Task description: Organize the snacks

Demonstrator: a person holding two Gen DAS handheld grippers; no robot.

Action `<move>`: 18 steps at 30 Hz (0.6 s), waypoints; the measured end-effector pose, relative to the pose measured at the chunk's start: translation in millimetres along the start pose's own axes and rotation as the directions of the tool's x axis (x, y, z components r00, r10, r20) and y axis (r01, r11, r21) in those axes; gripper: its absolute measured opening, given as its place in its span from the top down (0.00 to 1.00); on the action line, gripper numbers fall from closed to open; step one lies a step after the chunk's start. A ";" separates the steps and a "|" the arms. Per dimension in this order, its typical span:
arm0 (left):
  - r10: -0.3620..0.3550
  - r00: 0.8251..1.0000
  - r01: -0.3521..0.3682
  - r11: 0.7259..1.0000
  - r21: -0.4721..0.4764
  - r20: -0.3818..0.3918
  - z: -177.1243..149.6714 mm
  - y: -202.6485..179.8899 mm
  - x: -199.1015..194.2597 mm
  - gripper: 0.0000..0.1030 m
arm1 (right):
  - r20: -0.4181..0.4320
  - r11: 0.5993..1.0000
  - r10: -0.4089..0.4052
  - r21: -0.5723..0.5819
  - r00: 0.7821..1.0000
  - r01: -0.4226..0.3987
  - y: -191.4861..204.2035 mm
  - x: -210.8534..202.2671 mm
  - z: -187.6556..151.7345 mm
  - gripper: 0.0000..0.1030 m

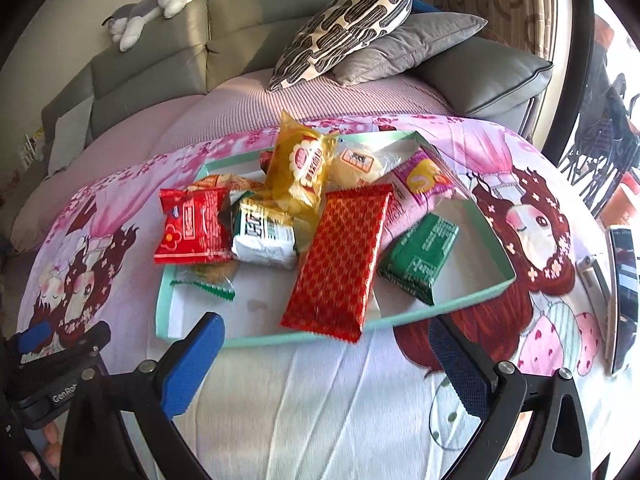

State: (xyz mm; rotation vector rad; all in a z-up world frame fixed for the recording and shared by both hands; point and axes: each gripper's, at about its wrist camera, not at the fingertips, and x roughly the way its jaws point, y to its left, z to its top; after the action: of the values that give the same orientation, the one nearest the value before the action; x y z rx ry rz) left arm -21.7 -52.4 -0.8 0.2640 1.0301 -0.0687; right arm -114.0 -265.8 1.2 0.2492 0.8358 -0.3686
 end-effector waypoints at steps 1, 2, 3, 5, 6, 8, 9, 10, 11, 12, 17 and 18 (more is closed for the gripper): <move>-0.004 1.000 0.004 1.000 -0.001 -0.003 -2.7 0.9 0.3 0.08 | 0.000 1.000 0.000 0.001 1.000 0.000 -0.7 -0.8 -1.5 0.00; -0.009 1.000 0.009 1.000 -0.003 -0.008 -5.8 2.2 0.9 0.08 | -0.001 1.000 0.000 0.002 1.000 0.000 -1.1 -1.8 -3.4 0.00; -0.013 1.000 0.013 1.000 -0.005 -0.012 -7.9 3.0 1.5 0.08 | -0.002 1.000 0.000 0.002 1.000 0.000 -1.4 -2.5 -5.0 0.00; -0.018 1.000 0.018 1.000 -0.011 -0.015 -11.4 5.6 1.8 0.08 | -0.005 1.000 -0.001 -0.001 1.000 0.001 -1.0 -3.5 -9.0 0.00; -0.021 1.000 0.020 1.000 -0.015 -0.013 -12.0 6.9 1.5 0.08 | -0.009 1.000 -0.001 -0.005 1.000 0.001 -0.5 -3.7 -11.5 0.00; -0.028 1.000 0.027 0.999 -0.024 -0.003 -12.0 9.5 0.6 0.08 | -0.020 1.000 0.000 -0.015 1.000 0.000 1.1 -2.3 -16.0 0.00; -0.032 0.999 0.032 0.999 -0.028 0.001 -11.4 10.5 0.3 0.08 | -0.028 1.000 0.000 -0.021 1.000 -0.001 2.1 -0.5 -17.0 0.00; -0.041 0.999 0.041 0.999 -0.033 0.008 -10.3 11.5 0.0 0.08 | -0.031 1.000 -0.002 -0.024 1.000 0.001 3.0 0.7 -17.6 0.00; -0.047 0.999 0.047 0.998 -0.035 0.012 -9.3 11.9 0.5 0.08 | -0.032 1.000 -0.002 -0.027 0.999 0.001 4.0 1.6 -17.6 0.00; -0.051 0.999 0.052 0.998 -0.037 0.016 -8.5 12.2 0.8 0.08 | -0.031 1.000 0.002 -0.029 1.000 -0.002 4.7 2.0 -17.3 0.00; -0.057 0.998 0.059 0.997 -0.047 0.026 -4.7 15.1 5.9 0.08 | -0.019 0.999 0.015 -0.031 1.000 -0.016 8.2 4.7 -15.9 0.00; -0.059 0.998 0.060 0.997 -0.049 0.025 -4.3 15.4 7.3 0.08 | -0.019 0.999 0.019 -0.026 1.000 -0.019 8.2 6.2 -15.6 0.00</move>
State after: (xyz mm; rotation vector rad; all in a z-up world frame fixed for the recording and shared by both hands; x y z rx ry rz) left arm -18.8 -35.9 -6.3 0.1866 1.0149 -0.0999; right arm -117.3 -254.1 -13.1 0.2364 0.8557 -0.3380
